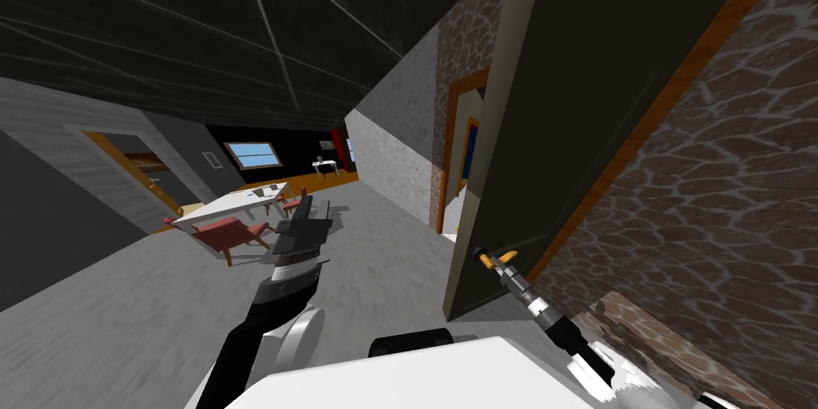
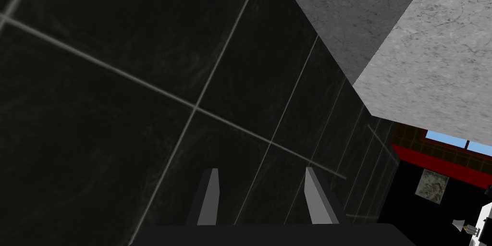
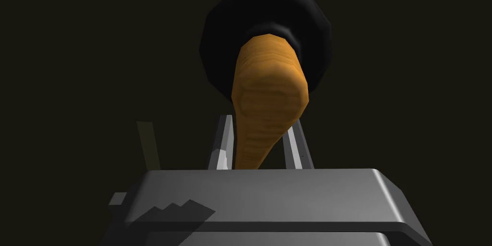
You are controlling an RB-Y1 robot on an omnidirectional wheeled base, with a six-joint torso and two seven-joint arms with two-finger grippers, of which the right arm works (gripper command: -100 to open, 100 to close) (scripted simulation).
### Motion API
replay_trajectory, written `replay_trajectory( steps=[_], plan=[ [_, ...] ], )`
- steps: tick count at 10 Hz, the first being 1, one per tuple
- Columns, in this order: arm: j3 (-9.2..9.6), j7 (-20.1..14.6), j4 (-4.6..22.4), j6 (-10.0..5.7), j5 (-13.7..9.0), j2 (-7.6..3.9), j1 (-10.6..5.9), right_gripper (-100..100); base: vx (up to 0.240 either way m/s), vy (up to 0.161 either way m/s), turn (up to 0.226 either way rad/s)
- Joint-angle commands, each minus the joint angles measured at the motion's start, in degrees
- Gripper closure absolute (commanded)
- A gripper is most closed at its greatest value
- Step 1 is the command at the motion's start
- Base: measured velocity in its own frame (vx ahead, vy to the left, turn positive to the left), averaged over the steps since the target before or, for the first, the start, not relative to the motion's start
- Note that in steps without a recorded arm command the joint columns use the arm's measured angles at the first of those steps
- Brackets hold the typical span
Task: Pull the door open
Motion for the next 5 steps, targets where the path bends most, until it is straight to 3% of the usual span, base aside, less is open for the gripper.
replay_trajectory(
  steps=[1, 5],
  plan=[
    [-0.49, 0.6, 0.9, 1.09, 0.4, 0.83, -1.44, 100, -0.2, -0.104, 0.157],
    [-2.02, 2.1, 0.9, 4.73, 0.9, 2.73, -4.21, 100, -0.179, -0.083, 0.141]
  ],
)
